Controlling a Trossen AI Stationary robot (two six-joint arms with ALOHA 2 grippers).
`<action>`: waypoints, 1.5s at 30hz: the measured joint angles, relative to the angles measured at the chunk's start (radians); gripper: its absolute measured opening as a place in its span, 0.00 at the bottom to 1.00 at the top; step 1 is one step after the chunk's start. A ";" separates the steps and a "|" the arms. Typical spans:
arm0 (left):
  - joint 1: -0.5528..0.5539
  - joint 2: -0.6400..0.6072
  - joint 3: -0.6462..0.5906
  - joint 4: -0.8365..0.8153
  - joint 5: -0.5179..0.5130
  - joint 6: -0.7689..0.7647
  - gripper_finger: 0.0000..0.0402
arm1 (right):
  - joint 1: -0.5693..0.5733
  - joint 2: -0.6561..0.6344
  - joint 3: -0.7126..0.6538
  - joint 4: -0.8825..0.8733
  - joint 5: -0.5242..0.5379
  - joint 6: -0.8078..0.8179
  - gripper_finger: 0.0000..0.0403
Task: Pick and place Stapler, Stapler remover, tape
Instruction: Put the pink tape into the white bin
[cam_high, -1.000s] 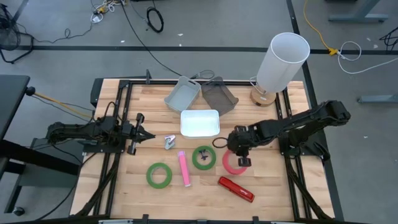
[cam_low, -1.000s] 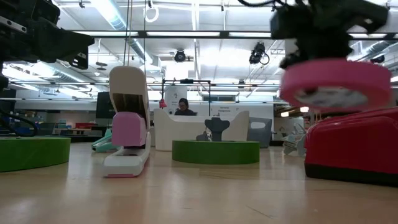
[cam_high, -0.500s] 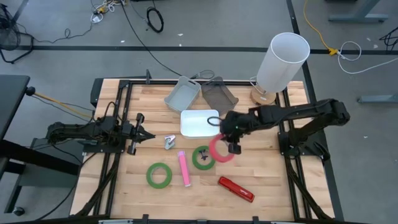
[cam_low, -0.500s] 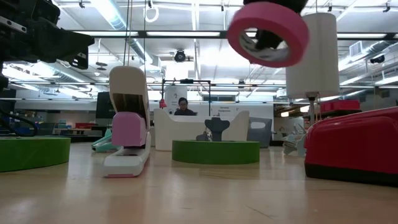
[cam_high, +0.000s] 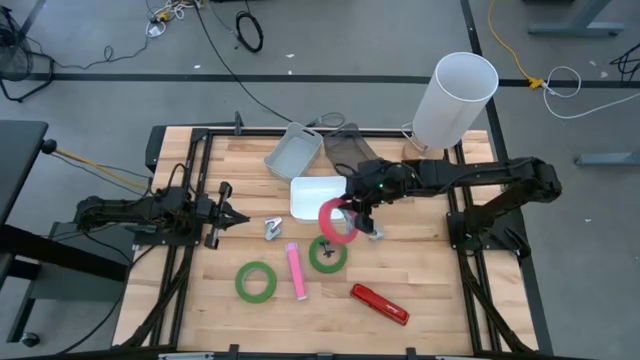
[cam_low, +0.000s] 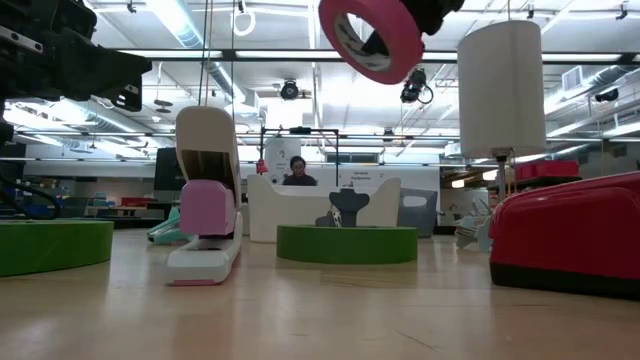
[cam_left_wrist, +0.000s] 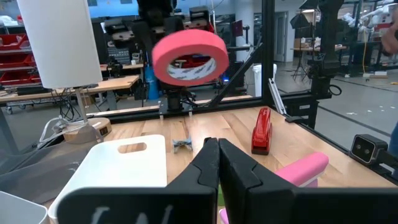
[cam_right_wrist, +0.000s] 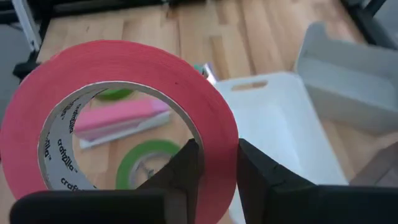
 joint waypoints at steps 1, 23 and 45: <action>0.000 0.000 0.000 0.000 0.000 0.000 0.02 | -0.008 0.000 0.000 0.014 0.001 -0.007 0.20; 0.000 0.000 0.000 0.000 0.000 0.000 0.02 | -0.140 0.072 0.000 0.166 0.148 -0.188 0.20; 0.000 0.000 0.000 0.000 0.000 0.000 0.02 | -0.171 0.095 -0.017 0.169 0.147 -0.231 0.20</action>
